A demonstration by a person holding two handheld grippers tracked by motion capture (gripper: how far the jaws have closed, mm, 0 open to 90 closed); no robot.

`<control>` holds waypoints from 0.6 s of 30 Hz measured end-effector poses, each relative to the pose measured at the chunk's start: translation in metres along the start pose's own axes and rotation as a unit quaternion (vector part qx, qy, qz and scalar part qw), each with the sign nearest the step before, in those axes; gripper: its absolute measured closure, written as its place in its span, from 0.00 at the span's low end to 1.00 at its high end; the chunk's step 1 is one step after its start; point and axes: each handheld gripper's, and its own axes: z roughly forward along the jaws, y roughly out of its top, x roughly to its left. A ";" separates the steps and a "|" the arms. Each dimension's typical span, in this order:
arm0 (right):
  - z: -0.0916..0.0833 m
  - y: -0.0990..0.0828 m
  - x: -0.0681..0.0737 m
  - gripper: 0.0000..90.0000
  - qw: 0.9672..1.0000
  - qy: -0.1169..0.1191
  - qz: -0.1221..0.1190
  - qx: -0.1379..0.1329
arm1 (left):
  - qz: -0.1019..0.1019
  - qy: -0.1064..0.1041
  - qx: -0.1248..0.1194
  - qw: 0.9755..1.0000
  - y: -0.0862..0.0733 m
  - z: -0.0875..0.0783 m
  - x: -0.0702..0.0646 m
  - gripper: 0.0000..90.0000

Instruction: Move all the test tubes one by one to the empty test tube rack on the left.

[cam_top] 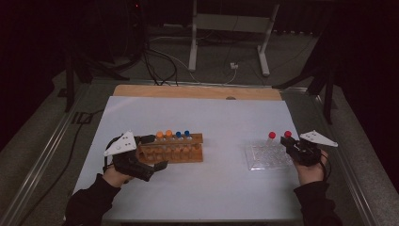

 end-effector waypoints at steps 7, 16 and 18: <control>-0.013 0.011 0.000 0.83 1.000 -0.002 -0.006 -0.023 | 0.003 -0.002 0.005 1.000 0.000 0.001 0.000 0.01; -0.031 0.022 0.000 0.83 0.999 -0.010 -0.010 -0.049 | 0.009 -0.001 0.008 1.000 0.000 0.002 -0.001 0.01; -0.037 0.025 0.000 0.83 0.998 -0.011 -0.013 -0.059 | 0.009 -0.003 0.010 1.000 0.000 0.002 -0.002 0.01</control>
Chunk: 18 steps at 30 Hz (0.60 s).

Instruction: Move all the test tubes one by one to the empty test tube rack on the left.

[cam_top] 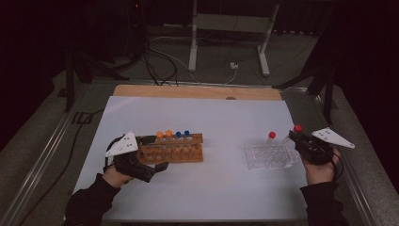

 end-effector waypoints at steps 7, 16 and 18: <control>-0.017 0.014 0.008 0.83 0.999 0.005 -0.011 -0.031 | -0.001 0.005 -0.002 1.000 0.001 0.000 -0.001 0.01; -0.031 0.029 0.030 0.83 0.997 0.037 -0.036 -0.062 | -0.001 -0.006 0.001 1.000 0.002 0.002 -0.004 0.01; -0.032 0.032 0.034 0.83 0.996 0.047 -0.039 -0.062 | -0.001 -0.006 0.000 1.000 0.002 0.002 -0.004 0.01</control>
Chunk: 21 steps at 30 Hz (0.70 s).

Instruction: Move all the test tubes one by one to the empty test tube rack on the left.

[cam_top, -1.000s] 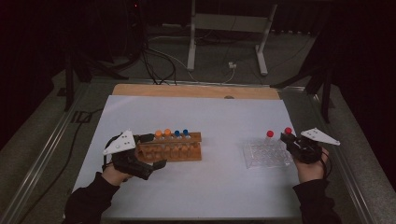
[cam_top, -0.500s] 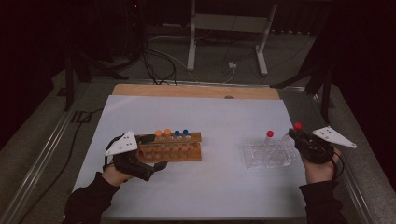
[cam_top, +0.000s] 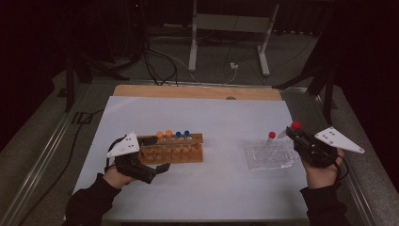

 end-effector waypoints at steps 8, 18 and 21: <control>0.009 0.001 0.021 0.83 0.999 0.045 -0.008 0.007 | -0.001 -0.008 0.007 1.000 0.001 0.001 -0.002 0.01; 0.025 -0.005 0.047 0.83 0.995 0.094 -0.019 0.032 | -0.005 -0.016 0.007 1.000 0.004 0.003 -0.005 0.01; 0.030 -0.007 0.055 0.83 0.993 0.109 -0.024 0.039 | -0.005 -0.018 0.008 1.000 0.005 0.004 -0.006 0.01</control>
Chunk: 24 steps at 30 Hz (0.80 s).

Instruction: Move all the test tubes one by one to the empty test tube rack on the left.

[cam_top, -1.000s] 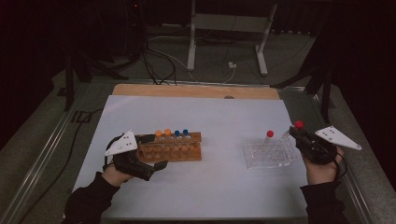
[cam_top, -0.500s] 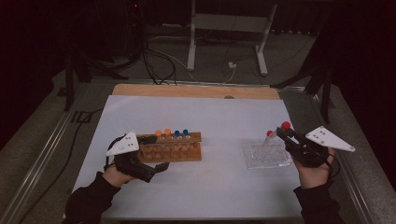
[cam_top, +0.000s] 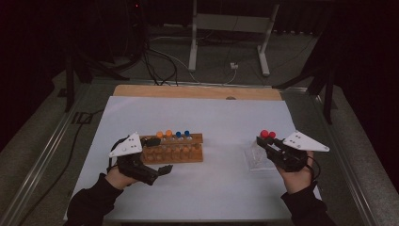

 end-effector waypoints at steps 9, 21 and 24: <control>0.018 -0.004 0.021 0.83 0.999 0.043 -0.013 0.020 | 0.001 -0.009 0.001 1.000 0.005 0.006 -0.005 0.01; 0.037 -0.007 0.051 0.83 0.994 0.094 -0.035 0.044 | 0.003 -0.026 0.004 1.000 0.014 0.013 -0.011 0.01; 0.041 -0.007 0.059 0.83 0.992 0.108 -0.043 0.047 | 0.005 -0.029 0.004 1.000 0.017 0.015 -0.013 0.02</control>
